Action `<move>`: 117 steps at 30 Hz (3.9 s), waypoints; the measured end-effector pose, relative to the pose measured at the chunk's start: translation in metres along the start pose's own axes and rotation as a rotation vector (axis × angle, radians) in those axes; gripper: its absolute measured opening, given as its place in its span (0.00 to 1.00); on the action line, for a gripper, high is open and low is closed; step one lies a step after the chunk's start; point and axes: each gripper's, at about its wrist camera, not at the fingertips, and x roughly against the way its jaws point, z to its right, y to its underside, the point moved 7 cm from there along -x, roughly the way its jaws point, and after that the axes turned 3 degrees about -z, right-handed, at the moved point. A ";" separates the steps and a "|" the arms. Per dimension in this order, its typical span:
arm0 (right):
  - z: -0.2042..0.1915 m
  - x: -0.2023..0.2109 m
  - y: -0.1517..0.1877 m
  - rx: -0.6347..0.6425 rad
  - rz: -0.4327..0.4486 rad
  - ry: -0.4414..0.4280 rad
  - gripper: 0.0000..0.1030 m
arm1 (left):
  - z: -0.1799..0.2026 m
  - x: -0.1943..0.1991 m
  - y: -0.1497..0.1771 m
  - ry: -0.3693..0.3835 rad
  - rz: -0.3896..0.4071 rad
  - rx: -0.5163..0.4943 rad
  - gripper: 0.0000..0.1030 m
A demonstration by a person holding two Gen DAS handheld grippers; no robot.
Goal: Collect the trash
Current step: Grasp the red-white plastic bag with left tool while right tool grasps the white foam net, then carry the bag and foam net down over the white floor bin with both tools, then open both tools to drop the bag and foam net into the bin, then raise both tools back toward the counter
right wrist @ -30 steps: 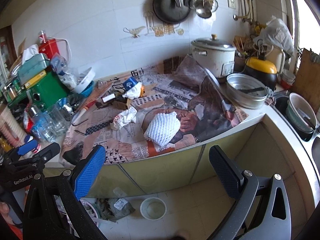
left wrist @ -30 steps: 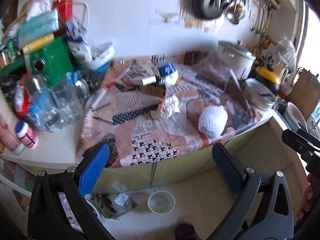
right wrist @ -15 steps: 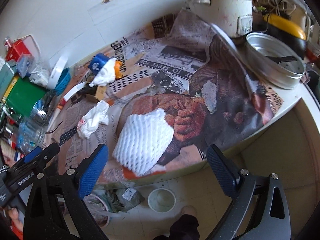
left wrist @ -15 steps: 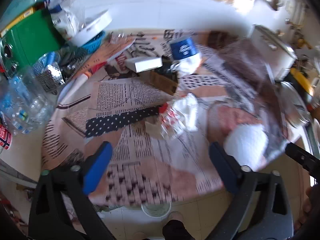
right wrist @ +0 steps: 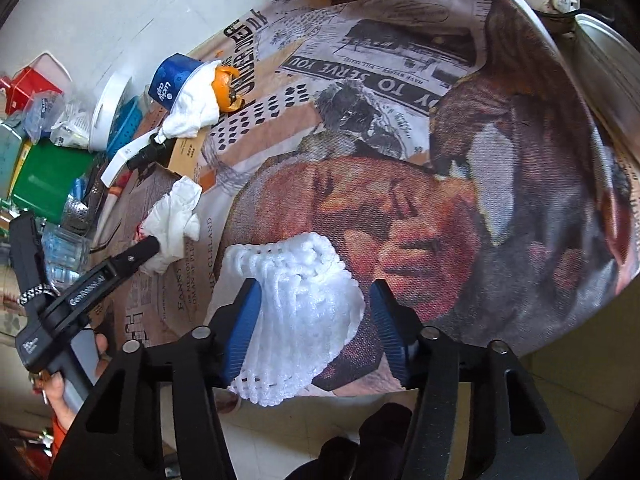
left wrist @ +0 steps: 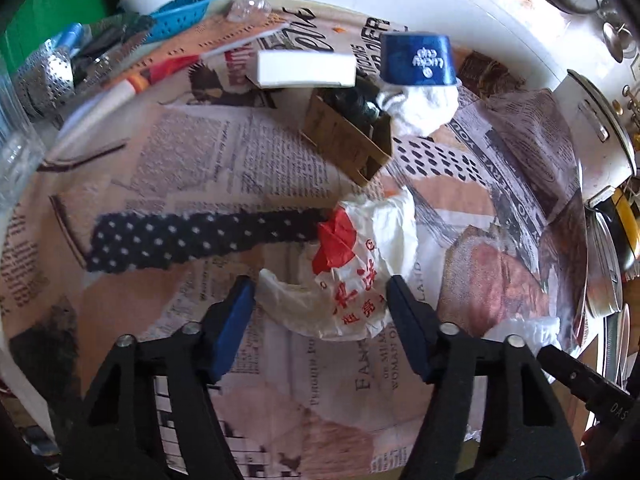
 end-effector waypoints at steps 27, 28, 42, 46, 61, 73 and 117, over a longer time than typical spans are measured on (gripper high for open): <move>-0.083 0.071 0.046 0.004 0.272 0.029 0.19 | -0.049 0.139 0.066 0.067 0.143 -0.170 0.31; -0.088 0.073 0.053 0.001 0.284 0.032 0.19 | -0.057 0.146 0.076 0.077 0.140 -0.184 0.31; -0.135 0.054 0.162 -0.031 0.267 0.069 0.19 | -0.121 0.158 0.191 0.108 0.016 -0.284 0.31; -0.127 0.035 0.184 -0.013 0.217 0.088 0.19 | -0.126 0.136 0.223 0.104 -0.046 -0.270 0.31; -0.028 -0.141 0.249 0.088 0.017 0.158 0.20 | -0.153 -0.057 0.355 -0.006 -0.224 -0.084 0.31; 0.063 -0.317 0.286 0.116 -0.045 0.243 0.21 | -0.183 -0.241 0.410 -0.032 -0.313 -0.049 0.33; -0.085 0.113 0.206 0.305 0.319 0.075 0.45 | -0.019 0.216 0.241 -0.030 0.167 -0.150 0.58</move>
